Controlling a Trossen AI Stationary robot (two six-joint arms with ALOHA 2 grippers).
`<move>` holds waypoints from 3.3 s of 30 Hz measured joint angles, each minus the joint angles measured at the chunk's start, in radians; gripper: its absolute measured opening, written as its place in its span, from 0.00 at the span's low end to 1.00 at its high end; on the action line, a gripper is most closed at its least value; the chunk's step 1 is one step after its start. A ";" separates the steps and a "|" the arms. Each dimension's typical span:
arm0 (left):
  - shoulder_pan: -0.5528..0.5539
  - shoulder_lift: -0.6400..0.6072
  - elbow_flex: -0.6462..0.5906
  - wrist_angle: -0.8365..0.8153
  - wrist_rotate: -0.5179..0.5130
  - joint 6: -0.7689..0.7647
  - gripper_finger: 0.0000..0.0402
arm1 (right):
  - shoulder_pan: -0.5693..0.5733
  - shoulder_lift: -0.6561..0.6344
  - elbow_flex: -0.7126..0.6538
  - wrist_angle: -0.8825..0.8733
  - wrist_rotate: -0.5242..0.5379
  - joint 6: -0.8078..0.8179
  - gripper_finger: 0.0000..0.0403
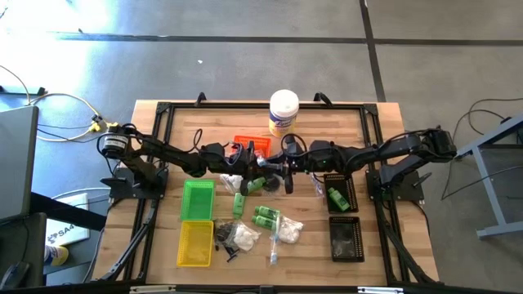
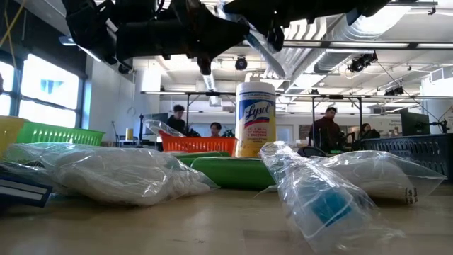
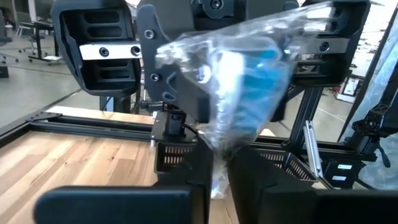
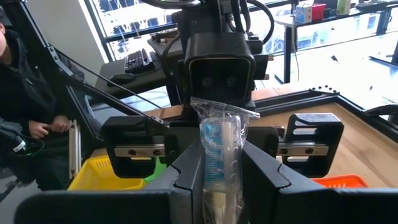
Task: Pick & Place Travel size toiletries
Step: Put the blue toothbrush into the green bin
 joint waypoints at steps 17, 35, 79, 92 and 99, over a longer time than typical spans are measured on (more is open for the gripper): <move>0.000 -0.001 0.000 -0.026 -0.001 0.001 0.05 | 0.000 0.000 0.000 -0.014 -0.001 -0.027 0.20; 0.000 0.000 -0.001 -0.099 -0.003 0.001 0.05 | -0.001 -0.017 0.000 -0.024 0.002 -0.055 0.61; 0.000 -0.119 0.000 -0.372 -0.001 -0.048 0.05 | 0.006 -0.278 0.000 -0.442 -0.030 -0.077 0.60; -0.011 -0.445 0.001 -0.859 -0.043 -0.079 0.05 | 0.006 -0.278 0.000 -0.484 -0.028 -0.076 0.60; -0.026 -0.647 -0.002 -1.177 -0.048 -0.201 0.05 | 0.006 -0.278 0.000 -0.480 -0.029 -0.076 0.60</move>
